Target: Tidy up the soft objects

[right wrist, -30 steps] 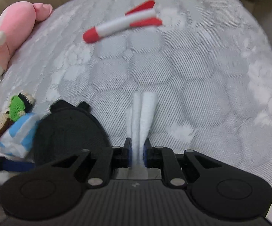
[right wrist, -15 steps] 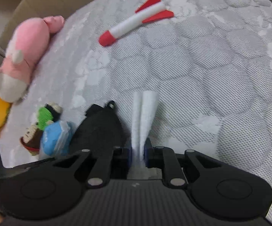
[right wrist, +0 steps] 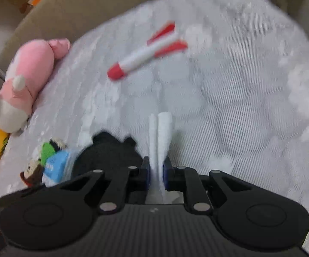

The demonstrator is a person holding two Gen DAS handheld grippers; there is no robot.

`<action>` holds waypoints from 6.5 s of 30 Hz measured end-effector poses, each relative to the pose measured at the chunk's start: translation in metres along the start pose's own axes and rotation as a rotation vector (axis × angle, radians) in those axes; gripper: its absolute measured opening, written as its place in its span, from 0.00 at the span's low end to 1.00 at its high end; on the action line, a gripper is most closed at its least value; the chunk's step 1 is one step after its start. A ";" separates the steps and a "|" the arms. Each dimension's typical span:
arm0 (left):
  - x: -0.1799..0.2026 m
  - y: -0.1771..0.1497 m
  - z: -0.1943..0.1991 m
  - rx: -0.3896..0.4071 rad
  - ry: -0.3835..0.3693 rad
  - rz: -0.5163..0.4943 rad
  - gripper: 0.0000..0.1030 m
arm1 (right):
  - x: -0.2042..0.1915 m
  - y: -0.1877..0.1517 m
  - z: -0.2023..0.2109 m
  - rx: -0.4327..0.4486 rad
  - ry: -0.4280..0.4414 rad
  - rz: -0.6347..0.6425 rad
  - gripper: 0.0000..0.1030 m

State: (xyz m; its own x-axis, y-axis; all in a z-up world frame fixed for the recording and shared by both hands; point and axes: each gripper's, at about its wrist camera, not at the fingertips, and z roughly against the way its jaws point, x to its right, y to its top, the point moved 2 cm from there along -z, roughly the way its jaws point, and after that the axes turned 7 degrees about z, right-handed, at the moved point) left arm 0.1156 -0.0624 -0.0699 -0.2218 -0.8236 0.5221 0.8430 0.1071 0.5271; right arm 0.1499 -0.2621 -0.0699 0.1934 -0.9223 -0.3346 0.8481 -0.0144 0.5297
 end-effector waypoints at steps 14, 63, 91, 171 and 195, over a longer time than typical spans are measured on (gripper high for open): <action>0.068 0.001 -0.045 0.053 -0.170 -0.130 0.96 | 0.039 0.018 0.040 0.160 -0.222 -0.064 0.15; -0.066 -0.002 -0.021 -0.382 0.073 0.492 1.00 | 0.095 0.050 -0.020 -0.132 -0.063 -0.137 0.68; -0.118 0.021 0.062 -0.149 0.007 0.696 1.00 | -0.058 0.029 -0.016 -0.198 0.187 -0.289 0.86; 0.009 -0.020 -0.024 -0.243 0.314 -0.299 1.00 | 0.016 0.014 -0.031 -0.086 -0.106 0.004 0.17; -0.061 0.014 0.065 -0.074 0.315 0.177 1.00 | -0.014 -0.034 0.002 -0.178 -0.099 -0.041 0.25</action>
State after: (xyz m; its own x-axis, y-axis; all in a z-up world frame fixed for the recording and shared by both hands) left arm 0.1094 0.0256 -0.0510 0.0830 -0.9283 0.3624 0.8904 0.2324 0.3914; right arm 0.1178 -0.2498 -0.0816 0.1149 -0.9559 -0.2704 0.9299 0.0078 0.3678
